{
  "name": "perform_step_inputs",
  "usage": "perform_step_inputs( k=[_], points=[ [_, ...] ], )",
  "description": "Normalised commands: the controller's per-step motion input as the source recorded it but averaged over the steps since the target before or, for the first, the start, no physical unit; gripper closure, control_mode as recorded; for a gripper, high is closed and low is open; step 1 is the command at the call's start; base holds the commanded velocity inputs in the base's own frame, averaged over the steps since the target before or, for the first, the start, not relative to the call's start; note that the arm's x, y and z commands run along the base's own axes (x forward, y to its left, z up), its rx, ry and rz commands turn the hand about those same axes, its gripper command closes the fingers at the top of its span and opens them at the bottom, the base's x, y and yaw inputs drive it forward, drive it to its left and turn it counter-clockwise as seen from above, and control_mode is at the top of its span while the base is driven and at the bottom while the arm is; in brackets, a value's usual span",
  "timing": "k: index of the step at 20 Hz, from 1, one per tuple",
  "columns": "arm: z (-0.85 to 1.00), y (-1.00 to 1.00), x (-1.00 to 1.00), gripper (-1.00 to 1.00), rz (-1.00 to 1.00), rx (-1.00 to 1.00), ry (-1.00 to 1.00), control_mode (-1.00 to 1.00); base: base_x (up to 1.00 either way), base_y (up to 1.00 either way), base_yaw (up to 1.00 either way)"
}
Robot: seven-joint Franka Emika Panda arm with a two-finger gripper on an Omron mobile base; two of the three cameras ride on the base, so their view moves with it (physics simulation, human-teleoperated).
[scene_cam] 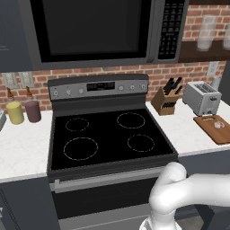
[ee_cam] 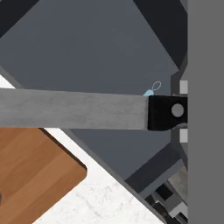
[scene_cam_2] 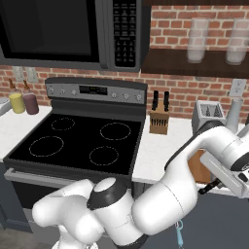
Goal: Place the appropriate cutting tool for cutting the garlic skin on the cutting board.
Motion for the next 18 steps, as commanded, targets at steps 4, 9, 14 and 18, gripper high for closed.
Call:
perform_step_inputs(
  k=[4, 9, 14, 18],
  points=[
    [-0.01, 0.0, 0.76, 1.0, 0.0, 0.05, 0.06, -1.0, 0.0, 0.0, 0.0],
    [-0.16, 0.0, 0.72, 1.0, 0.0, 0.05, 0.05, -1.0, 0.0, 0.0, 0.0],
    [-0.36, 0.0, 0.55, 1.0, 0.0, 0.03, 0.05, -1.0, 0.0, 0.0, 0.0],
    [-0.5, 0.0, 0.44, 1.0, 0.0, 0.0, 0.02, -1.0, 0.0, 0.0, 0.0]
  ],
)
